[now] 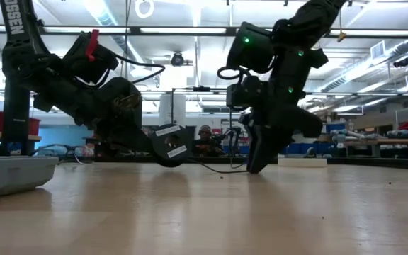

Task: Coil cords
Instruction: Coil the black wire on the black spool

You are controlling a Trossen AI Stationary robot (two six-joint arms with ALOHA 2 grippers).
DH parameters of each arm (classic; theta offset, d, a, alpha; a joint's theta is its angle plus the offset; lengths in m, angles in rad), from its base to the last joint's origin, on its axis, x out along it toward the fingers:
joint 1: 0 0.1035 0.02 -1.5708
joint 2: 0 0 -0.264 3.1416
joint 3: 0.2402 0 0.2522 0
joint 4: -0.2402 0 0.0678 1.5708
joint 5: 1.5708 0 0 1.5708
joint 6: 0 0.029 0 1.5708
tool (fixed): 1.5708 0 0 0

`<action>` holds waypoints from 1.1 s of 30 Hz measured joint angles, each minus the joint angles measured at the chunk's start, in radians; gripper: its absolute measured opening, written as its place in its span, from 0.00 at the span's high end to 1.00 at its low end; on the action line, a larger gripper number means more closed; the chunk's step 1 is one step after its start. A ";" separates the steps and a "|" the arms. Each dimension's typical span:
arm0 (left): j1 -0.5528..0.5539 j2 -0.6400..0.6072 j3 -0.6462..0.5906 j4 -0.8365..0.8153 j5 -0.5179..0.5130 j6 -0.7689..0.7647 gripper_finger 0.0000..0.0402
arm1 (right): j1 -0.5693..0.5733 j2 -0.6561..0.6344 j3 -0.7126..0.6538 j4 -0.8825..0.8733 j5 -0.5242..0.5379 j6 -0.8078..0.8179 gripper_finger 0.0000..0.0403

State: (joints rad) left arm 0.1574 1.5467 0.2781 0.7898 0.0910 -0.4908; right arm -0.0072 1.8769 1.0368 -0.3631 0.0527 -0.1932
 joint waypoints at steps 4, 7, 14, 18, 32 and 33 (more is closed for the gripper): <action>0.000 0.000 -0.001 0.002 0.005 -0.002 1.00 | -0.011 -0.001 0.005 -0.027 -0.034 0.120 0.96; 0.000 0.000 -0.001 0.003 0.012 -0.003 1.00 | -0.010 -0.044 -0.005 -0.002 -0.022 0.222 0.98; 0.000 0.000 0.014 -0.023 0.013 -0.010 1.00 | -0.017 -0.164 -0.005 0.202 0.065 0.432 1.00; -0.002 0.000 0.065 -0.080 0.006 -0.010 1.00 | -0.018 -0.140 -0.008 0.417 0.046 0.463 1.00; -0.002 0.000 0.170 -0.249 -0.056 0.004 1.00 | 0.007 -0.090 -0.007 0.514 0.141 0.507 1.00; -0.002 0.000 0.170 -0.262 -0.056 0.006 1.00 | 0.007 -0.096 -0.007 0.483 0.142 0.507 1.00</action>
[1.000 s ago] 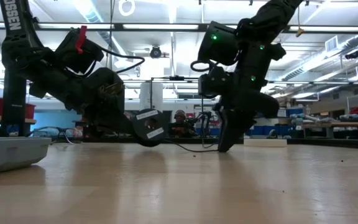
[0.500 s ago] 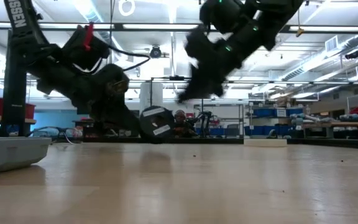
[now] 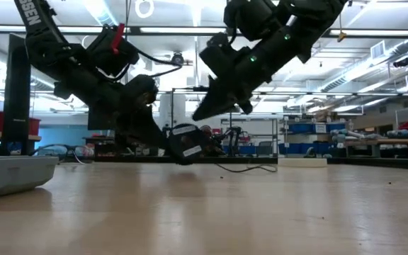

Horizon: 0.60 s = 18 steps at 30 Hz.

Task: Coil cords
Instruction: Coil the black wire on the black spool

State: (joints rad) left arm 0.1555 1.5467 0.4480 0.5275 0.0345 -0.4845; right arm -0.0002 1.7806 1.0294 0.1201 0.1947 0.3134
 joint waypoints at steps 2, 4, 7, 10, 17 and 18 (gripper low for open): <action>0.000 0.000 -0.001 -0.040 0.000 0.002 1.00 | 0.000 -0.017 0.000 -0.070 -0.003 -0.001 1.00; 0.000 -0.001 0.001 -0.067 0.001 0.004 1.00 | 0.000 -0.041 0.000 -0.159 -0.008 -0.005 1.00; 0.000 -0.001 0.001 -0.091 0.003 0.008 1.00 | 0.000 -0.060 0.002 -0.277 -0.048 -0.103 0.97; 0.000 -0.001 0.000 -0.082 0.003 0.009 1.00 | 0.002 -0.058 0.001 -0.348 -0.091 -0.206 0.93; 0.000 0.000 0.000 -0.076 0.002 0.018 1.00 | 0.002 -0.039 0.002 -0.486 -0.110 -0.297 0.77; 0.000 0.000 -0.001 -0.076 0.003 0.018 1.00 | 0.002 -0.033 0.000 -0.505 -0.111 -0.298 0.74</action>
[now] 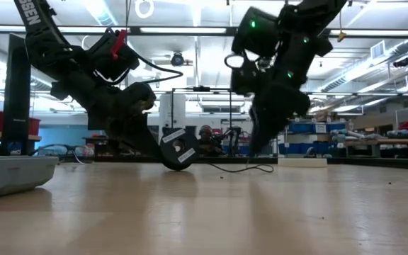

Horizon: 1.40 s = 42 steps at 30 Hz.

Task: Coil cords
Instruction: Coil the black wire on the black spool

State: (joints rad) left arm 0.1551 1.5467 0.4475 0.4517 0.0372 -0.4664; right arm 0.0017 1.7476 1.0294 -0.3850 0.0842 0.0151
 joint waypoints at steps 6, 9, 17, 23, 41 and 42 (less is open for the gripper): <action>0.000 0.000 0.000 -0.001 0.001 0.000 1.00 | 0.001 0.002 -0.073 0.005 0.006 -0.019 0.64; 0.000 0.000 0.000 0.002 0.011 0.003 1.00 | 0.001 -0.004 -0.116 0.046 0.016 -0.013 0.65; 0.000 0.000 -0.001 0.006 0.014 0.003 1.00 | 0.012 -0.005 -0.097 0.035 0.067 0.063 0.97; 0.000 0.000 -0.001 0.007 0.028 0.003 1.00 | 0.023 -0.006 0.015 0.049 0.087 0.090 0.99; 0.000 0.001 -0.001 0.033 0.064 0.026 1.00 | -0.030 0.001 0.133 -0.143 0.237 0.340 1.00; 0.000 0.001 -0.001 0.032 0.068 0.033 1.00 | -0.039 0.001 0.133 -0.151 0.259 0.356 1.00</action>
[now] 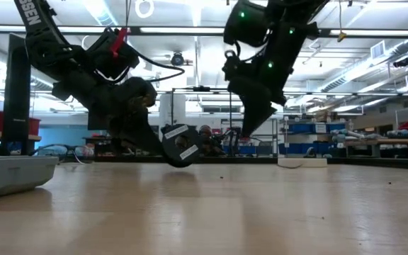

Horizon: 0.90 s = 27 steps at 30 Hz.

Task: Coil cords
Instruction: Coil the black wire on the black spool

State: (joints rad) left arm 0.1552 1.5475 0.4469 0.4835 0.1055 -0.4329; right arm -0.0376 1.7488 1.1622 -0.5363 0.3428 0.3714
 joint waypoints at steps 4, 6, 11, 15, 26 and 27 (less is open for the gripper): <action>0.000 0.000 0.000 -0.010 0.004 0.008 1.00 | -0.031 -0.010 0.000 0.104 -0.012 -0.005 1.00; 0.000 0.000 0.000 -0.020 0.001 0.007 1.00 | -0.046 -0.012 0.006 0.179 -0.073 -0.014 1.00; 0.000 0.000 0.000 -0.030 -0.038 -0.014 1.00 | -0.052 -0.007 0.063 0.343 -0.158 -0.007 1.00; 0.000 0.000 0.000 -0.022 -0.069 -0.029 1.00 | -0.023 0.055 0.149 0.329 -0.168 -0.007 1.00; 0.000 -0.001 0.001 -0.049 -0.094 -0.066 1.00 | 0.006 0.170 0.369 -0.029 -0.179 -0.109 1.00; 0.000 -0.002 0.001 -0.052 -0.093 -0.065 1.00 | 0.008 0.161 0.369 -0.064 -0.179 -0.124 1.00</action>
State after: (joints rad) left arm 0.1555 1.5459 0.4477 0.4315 0.0121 -0.4979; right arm -0.0297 1.9094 1.5312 -0.6008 0.1637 0.2476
